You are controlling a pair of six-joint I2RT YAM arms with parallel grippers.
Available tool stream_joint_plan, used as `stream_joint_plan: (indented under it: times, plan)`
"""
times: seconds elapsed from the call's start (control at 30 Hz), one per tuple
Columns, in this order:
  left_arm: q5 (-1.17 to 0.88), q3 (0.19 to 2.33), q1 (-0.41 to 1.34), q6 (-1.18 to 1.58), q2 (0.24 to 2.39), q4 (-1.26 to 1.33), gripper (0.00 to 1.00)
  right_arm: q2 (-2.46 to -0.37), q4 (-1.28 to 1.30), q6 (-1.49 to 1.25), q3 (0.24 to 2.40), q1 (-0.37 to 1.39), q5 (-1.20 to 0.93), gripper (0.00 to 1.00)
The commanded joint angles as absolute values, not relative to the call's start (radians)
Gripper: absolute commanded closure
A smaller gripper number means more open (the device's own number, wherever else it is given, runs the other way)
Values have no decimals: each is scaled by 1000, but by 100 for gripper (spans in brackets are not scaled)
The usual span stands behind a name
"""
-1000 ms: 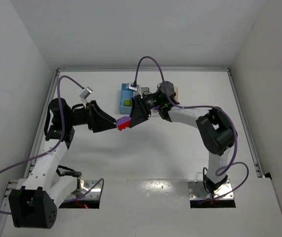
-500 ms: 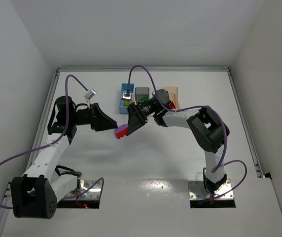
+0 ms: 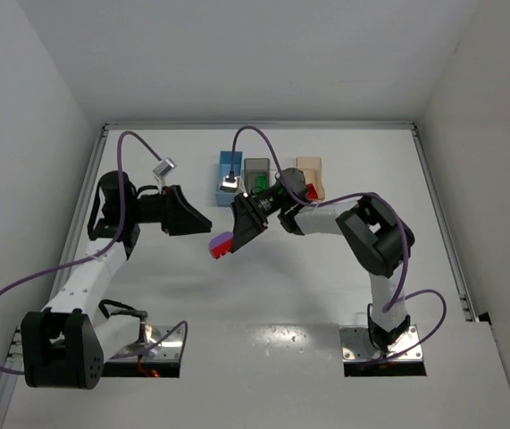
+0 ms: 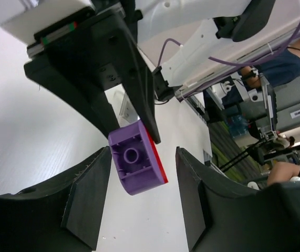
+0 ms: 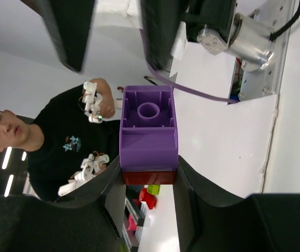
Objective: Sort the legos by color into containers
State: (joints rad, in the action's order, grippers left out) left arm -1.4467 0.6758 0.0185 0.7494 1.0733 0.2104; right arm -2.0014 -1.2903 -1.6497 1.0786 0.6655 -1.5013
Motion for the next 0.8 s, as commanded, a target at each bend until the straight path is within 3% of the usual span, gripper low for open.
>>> stream_joint_plan:
  times: [0.0,0.17,0.23,0.27,0.3,0.37,0.4,0.57,0.77]
  plan:
    - [-1519,693,-14,788,1043,290,42,-1970,-1526,-1647,1040,680,-1598,99]
    - [-1519,790,-37,860,1074,304,41,-1945,-1526,-1647,1017,680,-1598,99]
    - [-1552,790,-64,1010,1110,522,42,-1934,-1517,-1647,1008,680,-1598,99]
    - [-1563,764,-80,1148,1142,714,42,-1934,-1517,-1647,1008,680,-1598,99]
    - [-1580,752,-119,1538,1173,1245,42,-1925,-1517,-1647,1008,680,-1598,99]
    - [-1624,797,-172,2007,1346,1800,42,-1925,-1508,-1647,999,680,-1598,99]
    - [-1624,798,-242,2128,1374,1837,43,-1916,-1499,-1638,999,680,-1598,99]
    - [-1624,879,-362,2144,1426,1838,37,-1916,-1499,-1638,999,680,-1598,99]
    - [-1634,819,-309,2181,1439,1819,37,-1925,-1489,-1638,1008,680,-1598,99]
